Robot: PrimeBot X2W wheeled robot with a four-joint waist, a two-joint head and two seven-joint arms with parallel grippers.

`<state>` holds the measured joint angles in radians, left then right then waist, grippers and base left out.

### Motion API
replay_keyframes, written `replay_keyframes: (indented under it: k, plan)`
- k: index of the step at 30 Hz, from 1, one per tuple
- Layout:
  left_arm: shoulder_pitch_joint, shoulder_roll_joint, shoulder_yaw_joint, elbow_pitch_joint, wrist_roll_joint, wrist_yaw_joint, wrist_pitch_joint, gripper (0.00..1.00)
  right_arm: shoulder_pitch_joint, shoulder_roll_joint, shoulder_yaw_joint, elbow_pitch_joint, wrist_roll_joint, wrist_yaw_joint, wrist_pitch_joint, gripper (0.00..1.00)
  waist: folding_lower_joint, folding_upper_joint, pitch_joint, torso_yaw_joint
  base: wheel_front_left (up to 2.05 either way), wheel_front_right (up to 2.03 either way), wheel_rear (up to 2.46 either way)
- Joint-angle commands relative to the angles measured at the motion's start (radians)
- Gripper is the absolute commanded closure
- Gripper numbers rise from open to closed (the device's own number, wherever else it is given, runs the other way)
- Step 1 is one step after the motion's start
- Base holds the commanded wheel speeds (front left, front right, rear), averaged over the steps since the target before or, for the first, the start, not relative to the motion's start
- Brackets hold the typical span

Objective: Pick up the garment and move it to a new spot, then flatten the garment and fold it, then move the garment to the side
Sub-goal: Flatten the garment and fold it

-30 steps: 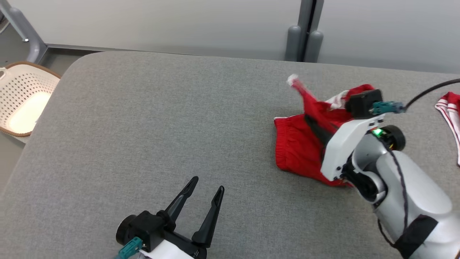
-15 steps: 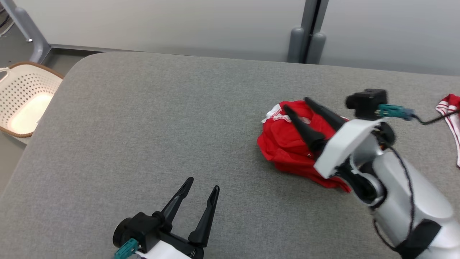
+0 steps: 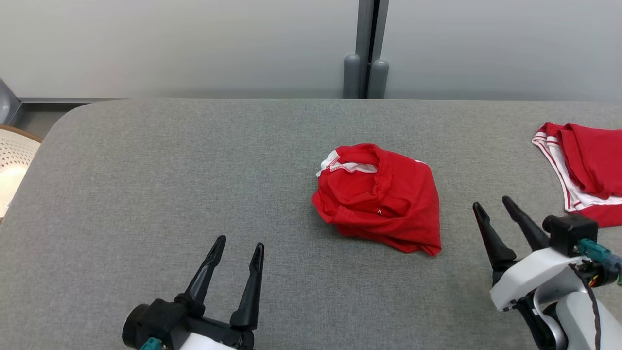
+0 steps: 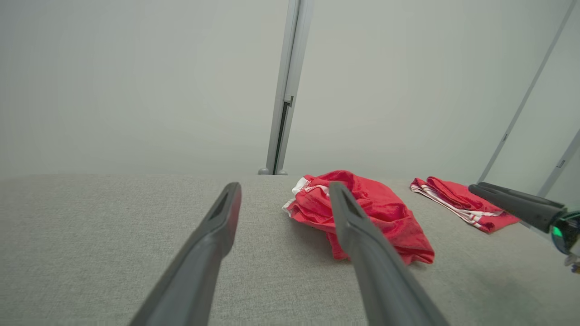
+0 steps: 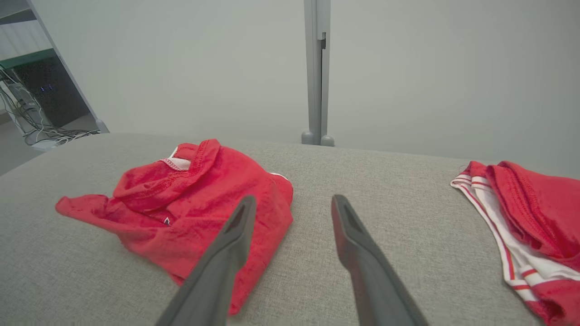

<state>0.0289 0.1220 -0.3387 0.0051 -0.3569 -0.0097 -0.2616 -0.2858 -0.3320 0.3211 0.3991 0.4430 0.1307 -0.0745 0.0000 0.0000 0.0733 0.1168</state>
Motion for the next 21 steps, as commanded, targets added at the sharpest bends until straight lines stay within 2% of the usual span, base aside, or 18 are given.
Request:
replay_keyframes:
  k: [1,3,10,17,21]
  plan:
    - [0.016,-0.005,0.011,-0.005,0.018,-0.01,-0.004,0.0,0.015,0.011,-0.008,-0.004,-0.014,0.0,-0.012,0.65,0.0,0.0,0.0,0.005,0.0,0.0,0.0]
    - [0.028,-0.015,0.019,-0.002,0.043,-0.023,-0.004,0.0,0.027,0.03,-0.01,-0.006,-0.029,0.0,-0.021,1.0,0.0,0.0,0.002,0.015,0.0,0.0,0.0]
    - [0.022,-0.046,0.024,0.018,0.083,-0.07,-0.004,0.0,-0.092,0.059,0.046,0.053,-0.062,0.0,-0.004,1.0,0.0,0.0,0.021,0.076,0.0,0.0,0.0]
    - [-0.008,-0.062,-0.004,0.045,0.089,-0.1,-0.004,0.0,-0.298,0.02,0.174,0.298,-0.001,0.0,0.111,1.0,0.0,0.0,0.069,0.16,0.0,0.0,0.0]
    - [-0.02,-0.066,-0.008,0.056,0.078,-0.104,-0.004,0.0,-0.352,0.005,0.215,0.374,0.028,0.0,0.127,1.0,0.0,0.0,0.088,0.182,0.0,0.0,0.0]
